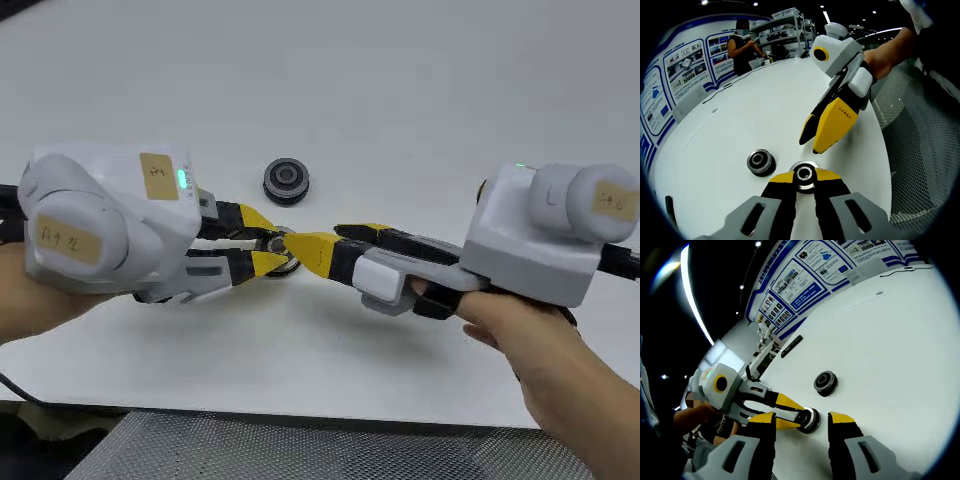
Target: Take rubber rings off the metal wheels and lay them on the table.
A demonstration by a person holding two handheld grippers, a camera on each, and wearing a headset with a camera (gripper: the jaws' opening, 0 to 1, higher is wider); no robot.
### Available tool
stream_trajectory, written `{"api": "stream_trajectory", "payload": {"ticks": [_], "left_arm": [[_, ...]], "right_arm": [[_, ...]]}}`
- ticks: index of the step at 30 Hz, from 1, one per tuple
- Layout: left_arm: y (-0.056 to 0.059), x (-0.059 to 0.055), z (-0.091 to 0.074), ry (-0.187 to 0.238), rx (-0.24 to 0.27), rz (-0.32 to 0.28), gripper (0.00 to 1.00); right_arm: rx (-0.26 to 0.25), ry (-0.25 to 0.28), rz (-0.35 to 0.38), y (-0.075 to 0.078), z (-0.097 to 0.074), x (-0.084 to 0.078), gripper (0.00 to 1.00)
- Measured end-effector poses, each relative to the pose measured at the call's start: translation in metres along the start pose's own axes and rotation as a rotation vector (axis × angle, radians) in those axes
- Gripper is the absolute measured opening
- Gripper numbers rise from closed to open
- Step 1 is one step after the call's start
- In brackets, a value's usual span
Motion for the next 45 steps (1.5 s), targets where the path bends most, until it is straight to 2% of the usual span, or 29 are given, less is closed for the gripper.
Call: {"api": "stream_trajectory", "payload": {"ticks": [7, 17, 24, 35, 38, 43, 45], "left_arm": [[0.0, 0.0, 0.0, 0.006, 0.002, -0.002, 0.13], [0.0, -0.001, 0.0, 0.015, -0.009, 0.002, 0.13], [-0.001, -0.001, 0.0, 0.017, -0.011, 0.0, 0.13], [-0.001, -0.002, 0.0, 0.02, -0.009, -0.004, 0.13], [-0.001, -0.002, 0.0, 0.021, -0.008, -0.005, 0.13], [-0.001, -0.002, 0.0, 0.02, -0.006, -0.004, 0.13], [-0.001, -0.002, 0.0, 0.022, -0.005, -0.007, 0.13]], "right_arm": [[0.013, 0.013, 0.082, 0.0, 0.008, -0.005, 0.4], [0.016, -0.003, 0.143, 0.002, 0.012, -0.009, 0.4], [0.024, -0.017, 0.161, 0.0, 0.015, -0.012, 0.38], [0.022, -0.006, 0.182, -0.002, 0.013, -0.01, 0.37], [0.022, -0.022, 0.2, -0.002, 0.012, -0.013, 0.35], [0.009, -0.014, 0.177, -0.003, 0.006, -0.009, 0.29], [0.019, -0.014, 0.184, -0.004, 0.008, -0.01, 0.3]]}}
Point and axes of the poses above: the centre of the closed fingertips' face, and the gripper's own axes: z roughly forward along the fingers, y roughly to its right, x roughly out of its top, the point moved 8 cm from there along -z, roughly backward along the fingers, and after that the axes turned 12 degrees about x, right-handed, at the moved point
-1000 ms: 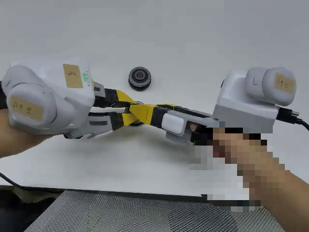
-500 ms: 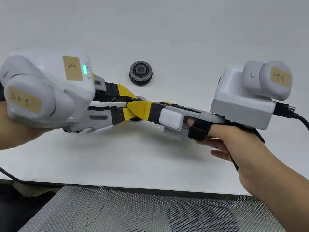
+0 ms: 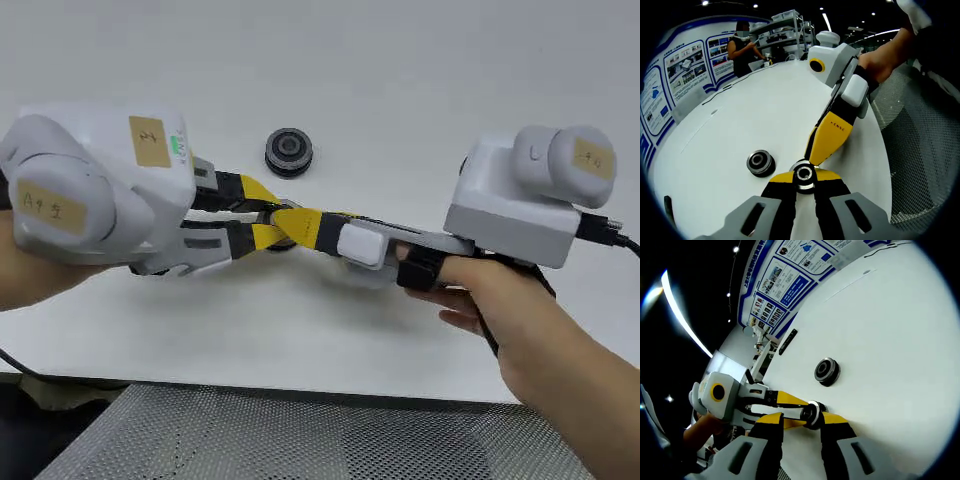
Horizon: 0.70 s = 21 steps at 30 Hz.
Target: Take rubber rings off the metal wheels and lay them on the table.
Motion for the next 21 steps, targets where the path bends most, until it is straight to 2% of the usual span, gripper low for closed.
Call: {"api": "stream_trajectory", "payload": {"ticks": [7, 14, 21], "left_arm": [[0.001, 0.001, 0.0, 0.0, 0.0, 0.0, 0.13], [0.0, 0.001, 0.0, 0.0, 0.001, -0.002, 0.13], [0.0, 0.001, 0.0, 0.0, 0.003, -0.003, 0.13]], "right_arm": [[-0.011, -0.009, 0.002, 0.004, 0.001, 0.0, 0.27], [-0.045, -0.006, 0.033, 0.015, 0.001, 0.002, 0.13], [-0.049, -0.011, 0.054, 0.017, 0.001, 0.004, 0.09]]}}
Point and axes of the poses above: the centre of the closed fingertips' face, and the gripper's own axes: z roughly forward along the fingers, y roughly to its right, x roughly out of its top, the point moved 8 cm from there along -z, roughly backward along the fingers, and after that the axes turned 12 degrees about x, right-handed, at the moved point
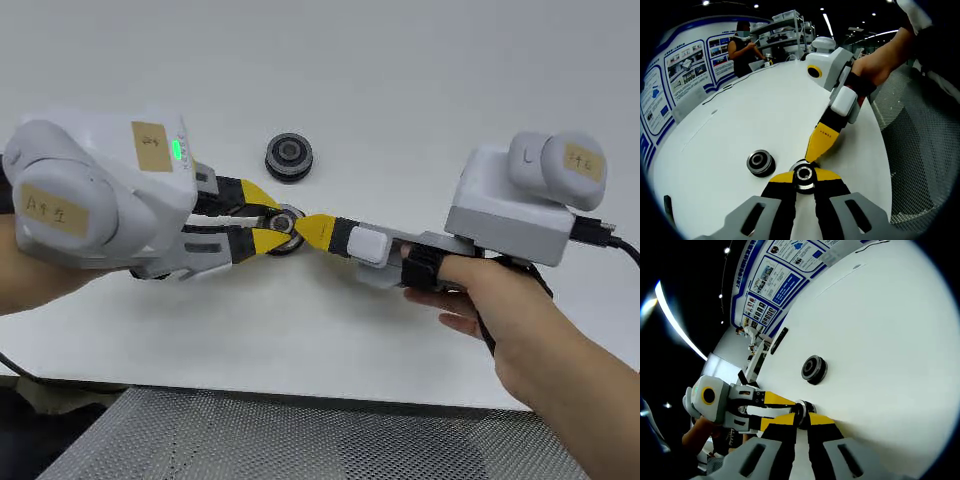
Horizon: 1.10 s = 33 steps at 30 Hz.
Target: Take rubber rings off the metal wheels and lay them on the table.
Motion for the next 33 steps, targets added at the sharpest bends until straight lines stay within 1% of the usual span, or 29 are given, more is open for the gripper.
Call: {"api": "stream_trajectory", "payload": {"ticks": [5, 9, 18, 23, 26, 30, 33], "left_arm": [[0.0, 0.0, 0.0, 0.0, -0.002, 0.0, 0.13], [0.0, 0.0, 0.0, -0.001, -0.004, 0.001, 0.13], [0.0, 0.0, 0.0, -0.002, -0.003, 0.003, 0.13], [0.0, 0.0, 0.0, -0.005, -0.001, 0.0, 0.13], [0.0, 0.0, 0.0, -0.005, -0.001, -0.002, 0.13], [0.0, 0.0, 0.0, -0.005, 0.0, -0.003, 0.13], [0.0, 0.0, 0.0, -0.004, 0.003, -0.007, 0.13]], "right_arm": [[-0.002, -0.003, 0.016, 0.002, -0.001, 0.0, 0.07], [-0.006, -0.005, 0.052, 0.004, -0.001, 0.001, 0.04], [-0.011, -0.009, 0.055, 0.002, -0.002, 0.0, 0.02], [-0.019, -0.012, 0.027, 0.0, -0.002, 0.0, 0.01], [-0.034, -0.019, -0.026, -0.003, -0.002, 0.0, 0.01], [-0.042, -0.02, -0.037, -0.004, -0.002, 0.0, 0.01], [-0.049, -0.028, -0.068, -0.007, -0.002, 0.0, 0.01]]}}
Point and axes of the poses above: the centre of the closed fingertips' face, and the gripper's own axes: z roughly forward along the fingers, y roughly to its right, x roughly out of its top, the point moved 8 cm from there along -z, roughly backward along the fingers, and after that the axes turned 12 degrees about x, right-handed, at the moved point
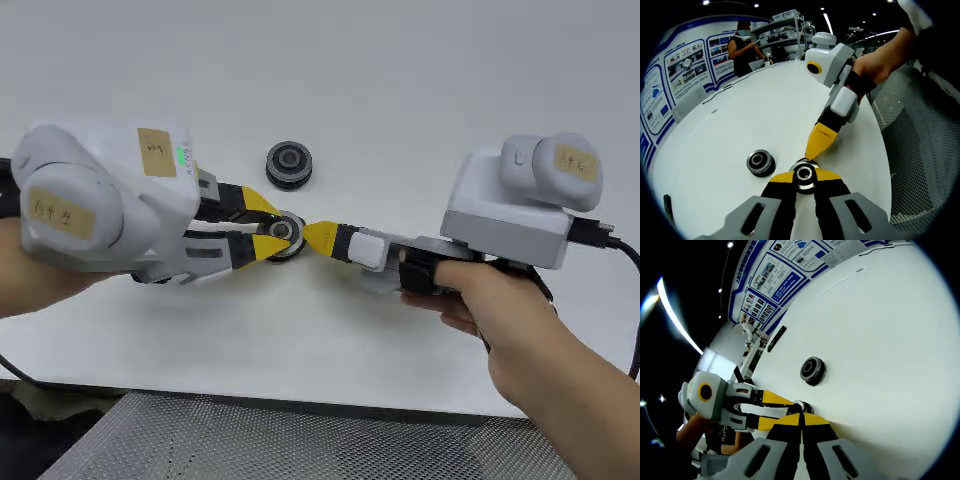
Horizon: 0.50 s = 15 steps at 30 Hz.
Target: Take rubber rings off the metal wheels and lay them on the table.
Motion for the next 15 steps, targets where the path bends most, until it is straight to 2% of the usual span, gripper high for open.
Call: {"api": "stream_trajectory", "payload": {"ticks": [8, 15], "left_arm": [[-0.0004, 0.0004, 0.0005, -0.008, -0.002, -0.008, 0.13], [-0.0002, 0.0008, 0.0005, -0.008, -0.002, 0.001, 0.13]], "right_arm": [[-0.007, -0.038, -0.036, -0.0026, 0.002, 0.0022, 0.01], [-0.025, -0.049, -0.07, -0.0054, 0.0022, 0.0019, 0.01]]}}
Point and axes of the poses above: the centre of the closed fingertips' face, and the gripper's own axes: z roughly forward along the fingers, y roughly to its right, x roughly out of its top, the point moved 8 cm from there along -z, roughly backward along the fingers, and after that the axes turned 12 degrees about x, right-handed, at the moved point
